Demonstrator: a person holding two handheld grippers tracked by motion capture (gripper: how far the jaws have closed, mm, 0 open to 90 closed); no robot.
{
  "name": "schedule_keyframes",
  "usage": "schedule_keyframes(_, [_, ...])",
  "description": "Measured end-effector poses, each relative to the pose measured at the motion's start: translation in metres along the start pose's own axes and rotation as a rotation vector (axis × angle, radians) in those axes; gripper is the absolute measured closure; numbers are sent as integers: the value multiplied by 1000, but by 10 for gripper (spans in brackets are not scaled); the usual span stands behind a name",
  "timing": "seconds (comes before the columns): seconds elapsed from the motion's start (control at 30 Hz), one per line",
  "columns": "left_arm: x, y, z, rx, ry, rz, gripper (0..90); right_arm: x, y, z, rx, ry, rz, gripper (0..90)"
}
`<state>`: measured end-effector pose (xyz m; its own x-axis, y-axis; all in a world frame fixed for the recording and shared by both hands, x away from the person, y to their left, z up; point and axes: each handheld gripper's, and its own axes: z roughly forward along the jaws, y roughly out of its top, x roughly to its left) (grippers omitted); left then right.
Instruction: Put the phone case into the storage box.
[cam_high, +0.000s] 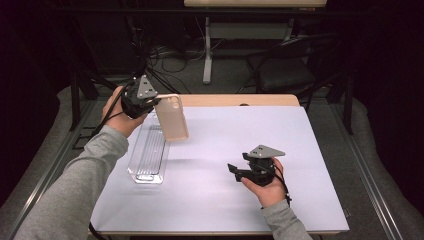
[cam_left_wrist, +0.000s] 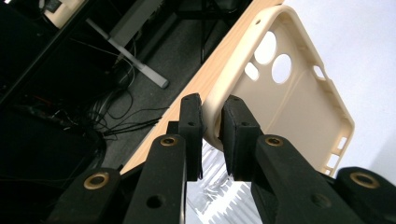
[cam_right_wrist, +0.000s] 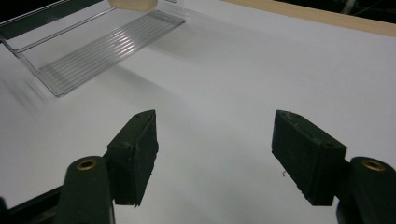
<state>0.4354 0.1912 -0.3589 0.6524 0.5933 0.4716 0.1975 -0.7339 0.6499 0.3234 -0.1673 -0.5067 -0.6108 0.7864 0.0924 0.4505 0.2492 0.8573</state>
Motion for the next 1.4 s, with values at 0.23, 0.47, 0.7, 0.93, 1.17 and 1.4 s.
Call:
schedule_keyframes(0.23, [6,-1,-1,6,31,18,797,-1,0,0,-6,-11,18,243])
schedule_keyframes(0.47, [14,-3,-2,1,69,33,797,-1,0,-1,-18,-3,41,161])
schedule_keyframes(0.7, [23,-6,1,-4,98,50,797,-1,-4,-5,-41,-34,37,51])
schedule_keyframes(0.93, [31,-10,4,-12,120,59,797,-4,-7,-8,-59,-35,35,0])
schedule_keyframes(1.17, [36,-15,10,-12,153,96,797,-4,-12,-8,-54,-82,14,0])
schedule_keyframes(1.4, [40,-18,15,-15,178,114,797,-6,-13,-10,-57,-93,6,0])
